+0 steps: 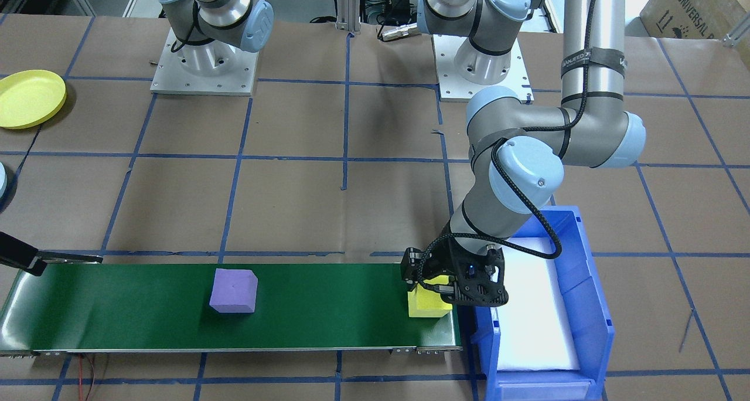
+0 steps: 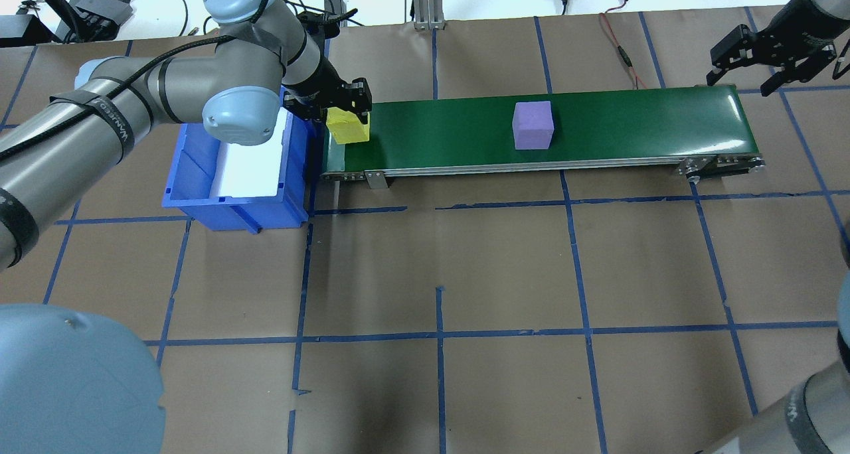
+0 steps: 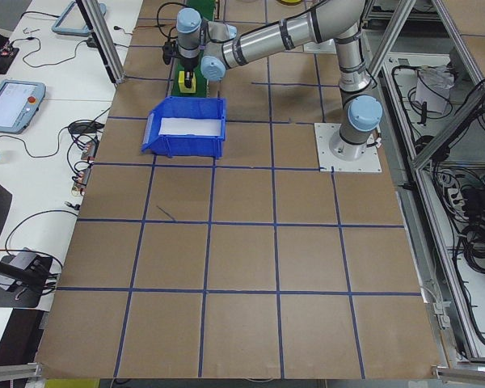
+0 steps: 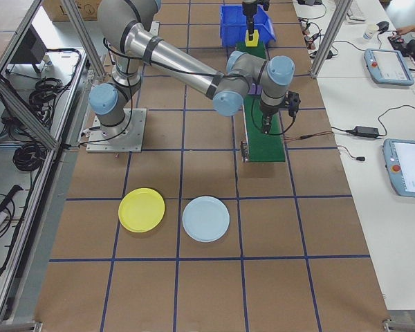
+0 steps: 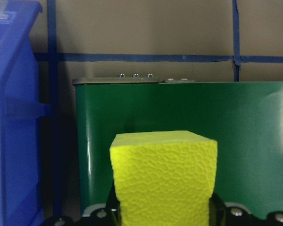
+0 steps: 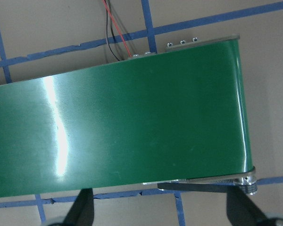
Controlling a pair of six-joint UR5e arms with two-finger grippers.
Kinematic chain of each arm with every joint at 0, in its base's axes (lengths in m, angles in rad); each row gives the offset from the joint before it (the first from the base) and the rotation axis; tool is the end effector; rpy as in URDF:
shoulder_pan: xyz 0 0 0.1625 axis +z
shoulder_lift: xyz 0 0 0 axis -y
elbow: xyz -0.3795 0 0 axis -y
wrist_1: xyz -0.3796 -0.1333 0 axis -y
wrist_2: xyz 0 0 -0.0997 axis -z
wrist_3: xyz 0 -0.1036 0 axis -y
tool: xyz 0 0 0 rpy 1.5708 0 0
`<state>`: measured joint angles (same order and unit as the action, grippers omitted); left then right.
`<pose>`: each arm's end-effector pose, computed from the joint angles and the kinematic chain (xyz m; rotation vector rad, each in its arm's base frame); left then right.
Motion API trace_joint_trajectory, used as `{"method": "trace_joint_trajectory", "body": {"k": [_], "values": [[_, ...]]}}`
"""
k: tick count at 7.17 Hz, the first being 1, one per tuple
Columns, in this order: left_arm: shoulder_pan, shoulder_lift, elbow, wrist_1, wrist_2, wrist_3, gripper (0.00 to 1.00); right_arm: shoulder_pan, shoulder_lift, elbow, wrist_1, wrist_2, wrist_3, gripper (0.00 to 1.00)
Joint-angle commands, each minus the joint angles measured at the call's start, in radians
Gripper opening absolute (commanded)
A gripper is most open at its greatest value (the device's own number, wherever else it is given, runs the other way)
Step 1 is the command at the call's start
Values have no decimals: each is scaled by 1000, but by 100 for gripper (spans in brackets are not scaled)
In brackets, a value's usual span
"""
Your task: Move block left to right into plate
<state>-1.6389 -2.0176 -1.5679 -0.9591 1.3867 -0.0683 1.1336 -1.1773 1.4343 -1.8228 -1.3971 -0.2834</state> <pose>-0.1942 -0.6103 0.2579 -0.0225 -2.9382 0.2280 -0.1221 -0.6183 0.3140 0.2293 2.9673 -0.0844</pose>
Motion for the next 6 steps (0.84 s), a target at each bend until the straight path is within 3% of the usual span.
{"method": "trace_joint_trajectory", "body": {"k": [1,2,4,6], "values": [[-1,80,37,-27,46,5,100,-2,1,0,-6,6,0,100],[-1,156,43,-138,96,5,100,0,10,0,-21,23,0,100],[26,314,49,-415,100,4,100,0,42,-2,-76,35,-19,100],[34,379,49,-580,106,2,100,-2,59,8,-98,47,-29,100]]}}
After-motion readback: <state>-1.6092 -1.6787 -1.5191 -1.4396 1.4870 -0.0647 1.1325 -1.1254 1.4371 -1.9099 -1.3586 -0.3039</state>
